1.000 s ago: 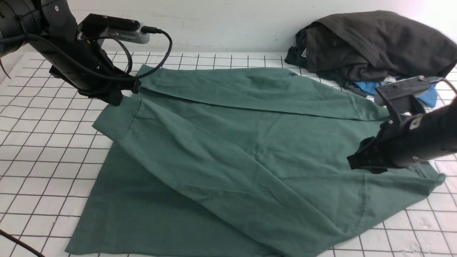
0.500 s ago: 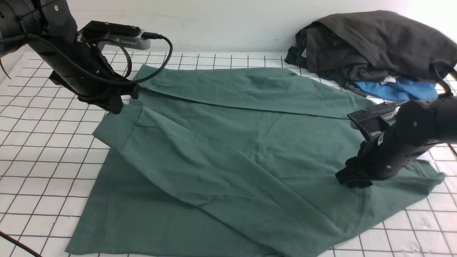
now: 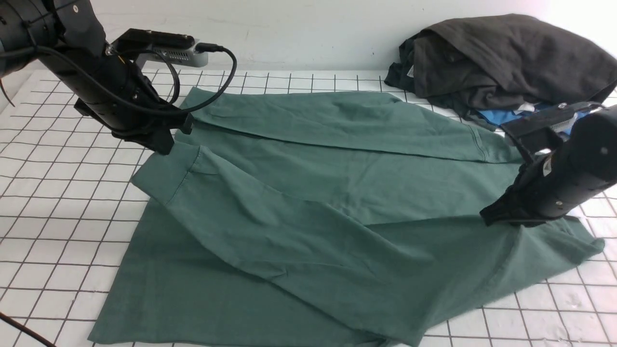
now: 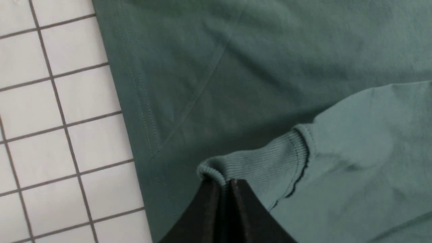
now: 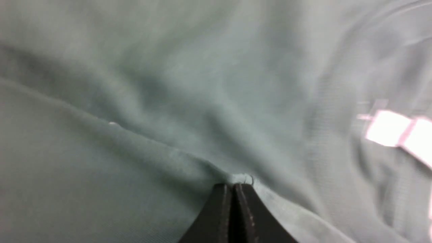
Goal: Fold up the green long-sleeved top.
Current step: Use the left arm to drag and place the cuff at the centered position on the left edge of the fabric, then use the left arm to clamp the cuff farthest from it
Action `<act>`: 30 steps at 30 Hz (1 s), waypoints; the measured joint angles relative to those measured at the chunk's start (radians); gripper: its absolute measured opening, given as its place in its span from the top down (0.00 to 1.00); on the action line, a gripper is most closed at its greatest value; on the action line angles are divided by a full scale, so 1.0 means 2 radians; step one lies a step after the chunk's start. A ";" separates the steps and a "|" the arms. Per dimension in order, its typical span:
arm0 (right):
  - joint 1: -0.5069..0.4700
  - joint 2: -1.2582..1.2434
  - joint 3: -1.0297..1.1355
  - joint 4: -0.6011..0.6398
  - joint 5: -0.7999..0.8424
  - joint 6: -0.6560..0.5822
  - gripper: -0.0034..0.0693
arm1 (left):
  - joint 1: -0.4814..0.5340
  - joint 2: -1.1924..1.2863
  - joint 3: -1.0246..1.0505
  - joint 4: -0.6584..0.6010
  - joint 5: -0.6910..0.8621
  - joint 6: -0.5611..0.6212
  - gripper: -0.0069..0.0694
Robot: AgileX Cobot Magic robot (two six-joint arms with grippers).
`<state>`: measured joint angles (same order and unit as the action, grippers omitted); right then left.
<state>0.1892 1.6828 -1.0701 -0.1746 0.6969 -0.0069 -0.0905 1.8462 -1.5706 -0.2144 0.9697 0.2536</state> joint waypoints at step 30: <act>-0.003 -0.048 0.000 0.066 0.079 0.031 0.65 | 0.043 0.264 -0.297 -0.017 -0.098 -0.076 0.18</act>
<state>0.1837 1.5871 -1.0701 -0.0424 0.8548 0.0549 -0.0050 2.3743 -2.1641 -0.2487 0.7737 0.1017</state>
